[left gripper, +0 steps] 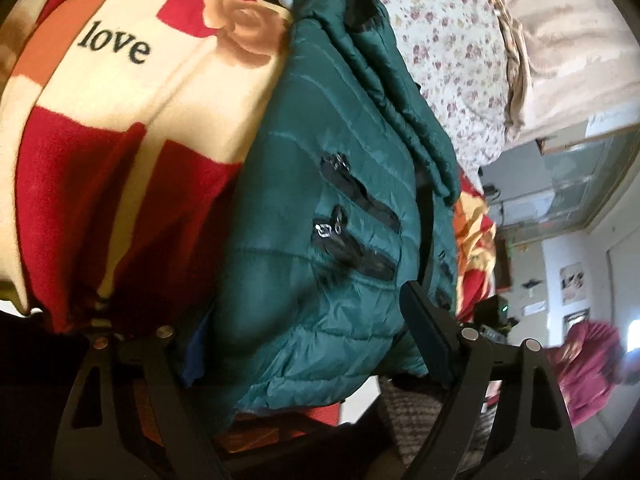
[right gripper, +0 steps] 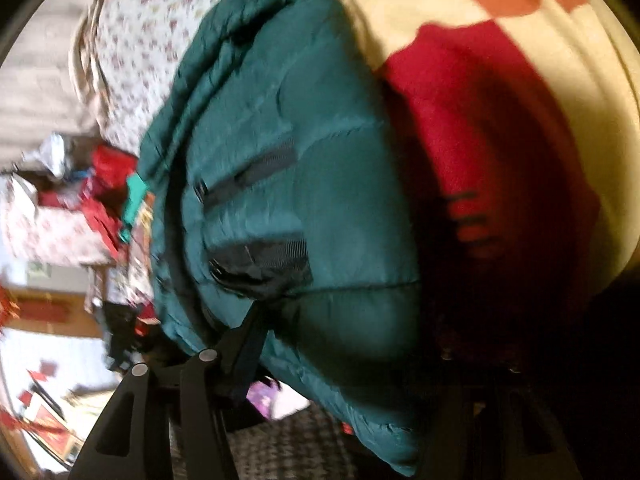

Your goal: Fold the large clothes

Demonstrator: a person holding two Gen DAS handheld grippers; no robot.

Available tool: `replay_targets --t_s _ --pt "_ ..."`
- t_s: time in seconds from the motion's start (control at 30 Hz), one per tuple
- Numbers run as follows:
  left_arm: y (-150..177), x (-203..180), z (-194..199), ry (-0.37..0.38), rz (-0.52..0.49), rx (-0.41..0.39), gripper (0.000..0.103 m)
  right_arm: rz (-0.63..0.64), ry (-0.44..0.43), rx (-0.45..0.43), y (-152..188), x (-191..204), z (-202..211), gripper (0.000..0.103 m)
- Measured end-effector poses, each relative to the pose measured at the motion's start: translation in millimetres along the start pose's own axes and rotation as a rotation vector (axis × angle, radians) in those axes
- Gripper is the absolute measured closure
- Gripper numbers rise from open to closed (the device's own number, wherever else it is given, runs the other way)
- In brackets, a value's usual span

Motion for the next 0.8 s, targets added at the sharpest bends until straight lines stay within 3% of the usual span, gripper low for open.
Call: replay_targets --t_s 0.13,0.23,0.3,0.33,0.37,0.4,0.57,0.8 --pt "12 -2 -8 -0.06 -0.077 0.013 0.018 0.069 0.043 0.06 10 5 -11 0.045" --pt "24 -8 -18 -0.139 -0.165 0.028 0.022 0.149 0.085 0.082 14 16 -16 0.06" --pt "29 -10 -19 -0.226 -0.217 0.006 0.059 0.187 0.109 0.09 14 24 -19 0.074" --pt "29 -9 -18 -0.255 -0.222 -0.002 0.067 0.205 0.119 0.088 14 26 -18 0.076" --pt "28 -7 -15 -0.262 -0.211 -0.005 0.082 0.215 0.12 0.084 14 28 -15 0.08" --pt "27 -4 -11 -0.251 -0.194 -0.006 0.088 0.224 0.111 0.074 12 31 -11 0.083" --pt "21 -10 17 -0.151 -0.131 -0.04 0.089 0.225 0.038 0.002 7 41 13 0.088" --pt "9 -58 40 -0.103 -0.174 -0.111 0.09 0.219 -0.113 -0.149 -24 74 51 0.089"
Point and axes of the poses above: each gripper's, at about its wrist camera, not at the fingertips, and z roughly against the way its jaws point, x to its left, y to its underside, the point moved 8 cm from there along -z, roughly the way its jaws point, and after that the axes turned 15 degrees about z, right-handed, at the moved point
